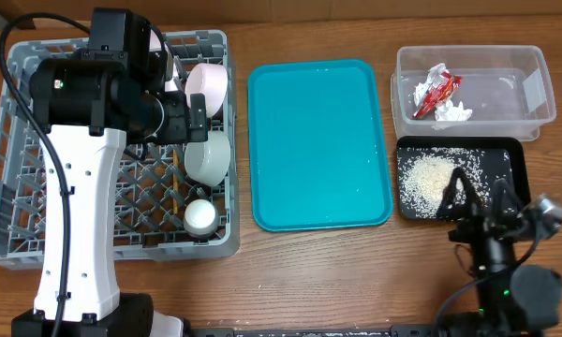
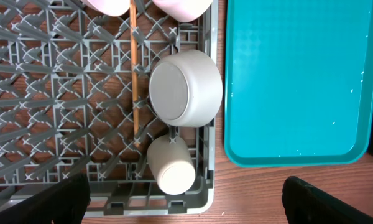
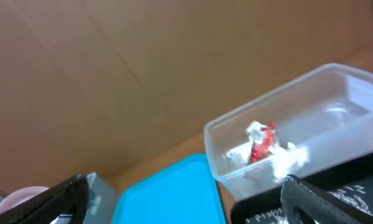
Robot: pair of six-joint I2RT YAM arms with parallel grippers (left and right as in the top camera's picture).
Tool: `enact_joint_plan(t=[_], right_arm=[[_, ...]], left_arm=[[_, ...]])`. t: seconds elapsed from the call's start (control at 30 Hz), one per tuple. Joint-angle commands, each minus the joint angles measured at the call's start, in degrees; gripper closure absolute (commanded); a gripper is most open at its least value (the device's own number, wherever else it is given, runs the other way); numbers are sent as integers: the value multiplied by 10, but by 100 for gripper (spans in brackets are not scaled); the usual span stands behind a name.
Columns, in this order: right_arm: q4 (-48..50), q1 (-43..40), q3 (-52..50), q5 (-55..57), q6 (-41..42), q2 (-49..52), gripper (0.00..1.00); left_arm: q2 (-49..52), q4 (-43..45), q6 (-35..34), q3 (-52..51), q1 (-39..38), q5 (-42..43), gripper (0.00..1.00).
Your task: Sort waste into correct bins and load items into the dishwasher
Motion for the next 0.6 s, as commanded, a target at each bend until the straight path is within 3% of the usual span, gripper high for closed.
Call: enact_joint_plan(t=[0.0, 0.17, 0.57], right_arm=[[67, -2, -83, -26, -2, -55, 0], [132, -2, -168, -28, -2, -105, 0], [135, -2, -223, -1, -4, -104, 0]], left_arm=[[4, 1, -7, 6, 0, 4, 0], [4, 1, -7, 5, 0, 4, 0], [4, 1, -7, 6, 0, 4, 0]])
